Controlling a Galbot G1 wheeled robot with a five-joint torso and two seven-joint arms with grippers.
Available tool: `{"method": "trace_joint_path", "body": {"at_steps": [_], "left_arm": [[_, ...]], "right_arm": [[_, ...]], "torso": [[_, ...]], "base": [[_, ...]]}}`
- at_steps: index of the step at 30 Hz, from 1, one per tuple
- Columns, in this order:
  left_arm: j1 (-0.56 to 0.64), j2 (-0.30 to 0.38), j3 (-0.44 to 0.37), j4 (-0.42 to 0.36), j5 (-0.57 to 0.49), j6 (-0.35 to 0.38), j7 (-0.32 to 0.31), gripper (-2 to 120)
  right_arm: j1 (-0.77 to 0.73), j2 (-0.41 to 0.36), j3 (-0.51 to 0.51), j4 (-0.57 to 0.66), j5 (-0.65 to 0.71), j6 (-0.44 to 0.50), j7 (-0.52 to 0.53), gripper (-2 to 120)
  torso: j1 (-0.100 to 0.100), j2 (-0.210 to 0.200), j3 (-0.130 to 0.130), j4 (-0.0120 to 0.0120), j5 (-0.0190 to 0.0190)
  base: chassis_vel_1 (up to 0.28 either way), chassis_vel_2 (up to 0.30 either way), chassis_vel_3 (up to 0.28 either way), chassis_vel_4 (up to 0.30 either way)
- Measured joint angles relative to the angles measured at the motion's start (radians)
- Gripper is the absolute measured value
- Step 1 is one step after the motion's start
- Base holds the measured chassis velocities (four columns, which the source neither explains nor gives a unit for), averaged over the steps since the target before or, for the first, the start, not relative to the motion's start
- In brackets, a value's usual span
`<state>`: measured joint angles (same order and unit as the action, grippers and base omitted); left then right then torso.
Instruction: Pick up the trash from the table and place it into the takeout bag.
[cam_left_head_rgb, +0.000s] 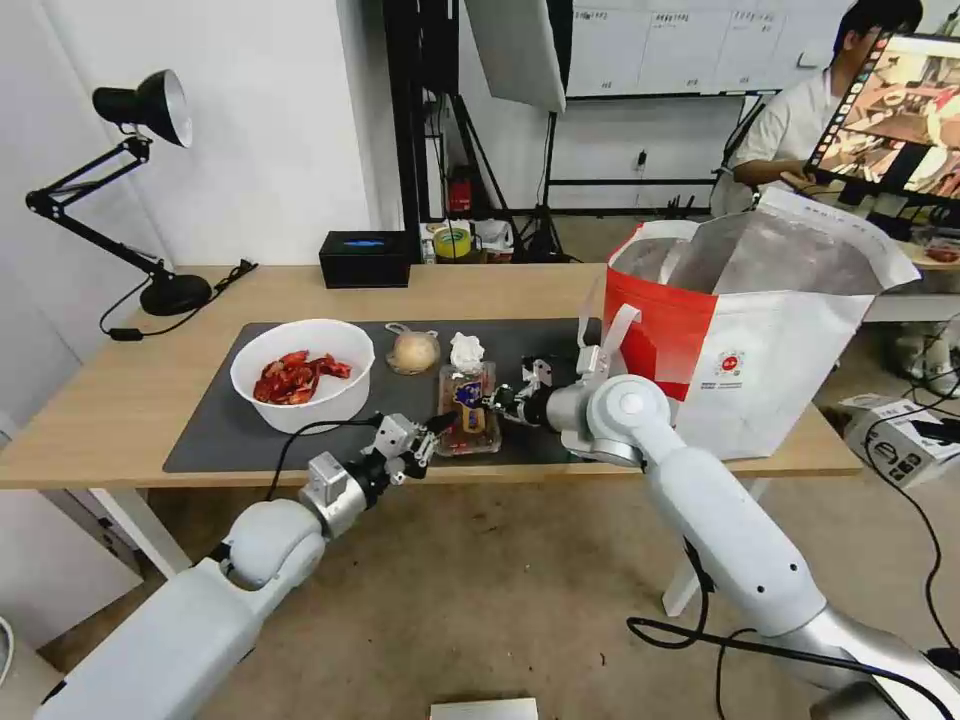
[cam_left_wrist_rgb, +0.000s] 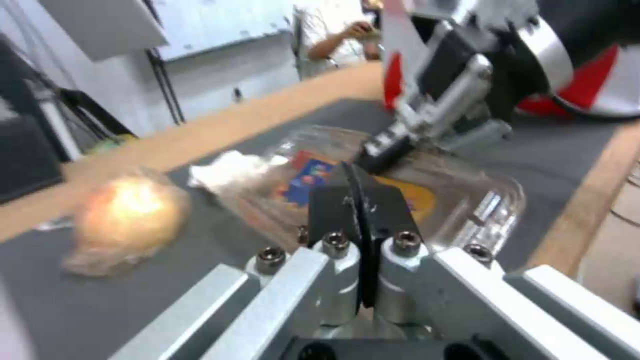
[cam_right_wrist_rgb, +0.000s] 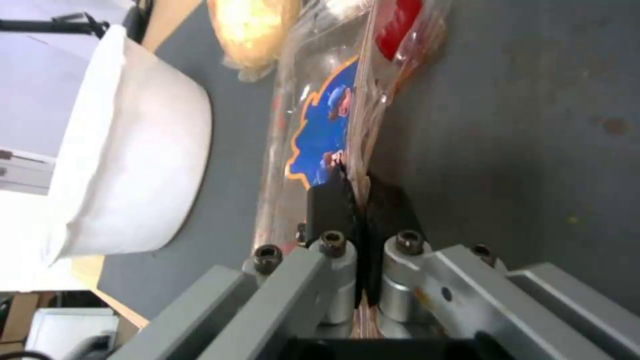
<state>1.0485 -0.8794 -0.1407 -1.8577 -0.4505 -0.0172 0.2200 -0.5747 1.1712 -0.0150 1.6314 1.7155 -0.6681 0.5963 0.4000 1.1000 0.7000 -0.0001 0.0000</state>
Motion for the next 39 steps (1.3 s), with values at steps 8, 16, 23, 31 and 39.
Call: {"method": "trace_joint_path", "body": {"at_steps": [8,16,23,31,39], "left_arm": [[0.178,-0.017,-0.157,-0.079,-0.002,-0.037,-0.015,7],[0.246,-0.041,-0.218,-0.092,-0.027,-0.044,-0.041,33],[0.266,-0.064,-0.226,-0.097,-0.034,-0.046,-0.060,59],[0.269,-0.076,-0.220,-0.098,-0.034,-0.046,-0.063,91],[0.260,-0.085,-0.206,-0.093,-0.033,-0.048,-0.063,100]], "right_arm": [[-0.053,-0.043,0.042,0.090,-0.030,0.032,-0.080,0],[-0.070,-0.110,0.161,0.201,-0.031,0.111,-0.211,0],[-0.017,-0.212,0.259,0.290,0.014,0.210,-0.265,0],[0.063,-0.352,0.329,0.295,-0.045,0.318,-0.167,0],[0.061,-0.449,0.337,0.259,-0.220,0.328,-0.112,0]], "torso": [[0.000,0.000,0.000,0.0003,0.0002],[0.000,0.000,0.000,0.0000,0.0001],[0.000,0.000,0.000,-0.0001,0.0001],[0.000,0.000,0.000,0.0000,0.0003],[0.000,0.000,0.000,0.0000,0.0002]], "base": [[0.000,0.000,0.000,0.000],[0.000,0.000,0.000,0.000],[0.000,0.000,0.000,0.000],[0.000,0.000,0.000,0.000],[0.000,0.000,0.000,0.000]]}}
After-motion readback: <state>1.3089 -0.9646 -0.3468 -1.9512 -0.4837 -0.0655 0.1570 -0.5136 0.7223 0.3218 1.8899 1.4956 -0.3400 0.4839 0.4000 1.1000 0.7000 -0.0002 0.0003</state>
